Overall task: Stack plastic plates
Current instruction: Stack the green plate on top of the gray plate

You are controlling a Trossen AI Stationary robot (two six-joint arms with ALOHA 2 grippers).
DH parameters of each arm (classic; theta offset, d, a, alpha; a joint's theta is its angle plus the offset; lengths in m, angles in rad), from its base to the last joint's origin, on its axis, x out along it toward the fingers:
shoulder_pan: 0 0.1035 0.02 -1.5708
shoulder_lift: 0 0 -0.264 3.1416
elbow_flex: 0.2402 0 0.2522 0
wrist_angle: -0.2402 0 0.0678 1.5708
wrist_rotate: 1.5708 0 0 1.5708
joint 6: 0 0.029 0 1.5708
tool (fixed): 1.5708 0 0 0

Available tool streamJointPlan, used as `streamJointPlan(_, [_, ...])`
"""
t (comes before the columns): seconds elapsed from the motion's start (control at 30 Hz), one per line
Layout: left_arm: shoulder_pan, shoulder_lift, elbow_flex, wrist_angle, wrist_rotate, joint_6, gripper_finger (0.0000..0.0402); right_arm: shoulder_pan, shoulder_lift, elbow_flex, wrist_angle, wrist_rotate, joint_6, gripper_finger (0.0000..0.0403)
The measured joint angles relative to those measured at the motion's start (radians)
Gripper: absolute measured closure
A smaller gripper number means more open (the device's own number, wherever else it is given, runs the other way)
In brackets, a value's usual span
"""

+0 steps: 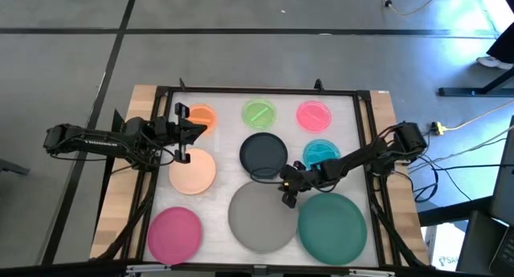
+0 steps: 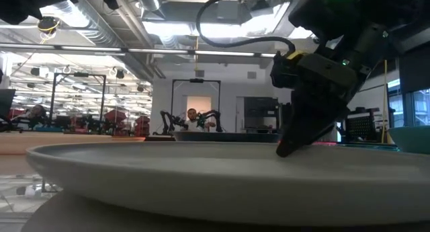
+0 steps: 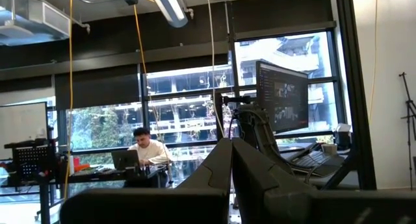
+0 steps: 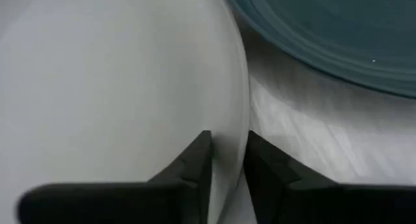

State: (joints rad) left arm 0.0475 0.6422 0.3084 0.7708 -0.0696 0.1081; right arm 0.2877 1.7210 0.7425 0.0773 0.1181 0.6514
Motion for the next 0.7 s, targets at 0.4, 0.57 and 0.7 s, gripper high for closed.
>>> streamJointPlan(0.4, [0.0,0.0,0.0,-0.017,0.0,0.009,0.0395,0.0,0.002,-0.001,0.117,0.022,-0.025,0.0395])
streamJointPlan(0.57, [0.0,0.0,0.0,-0.022,0.0,0.018,0.0395,0.0,0.002,-0.001,0.17,0.021,-0.032,0.04])
streamJointPlan(0.7, [0.0,0.0,0.0,-0.022,0.0,0.018,0.0395,0.0,0.002,-0.001,0.221,0.02,-0.034,0.0401])
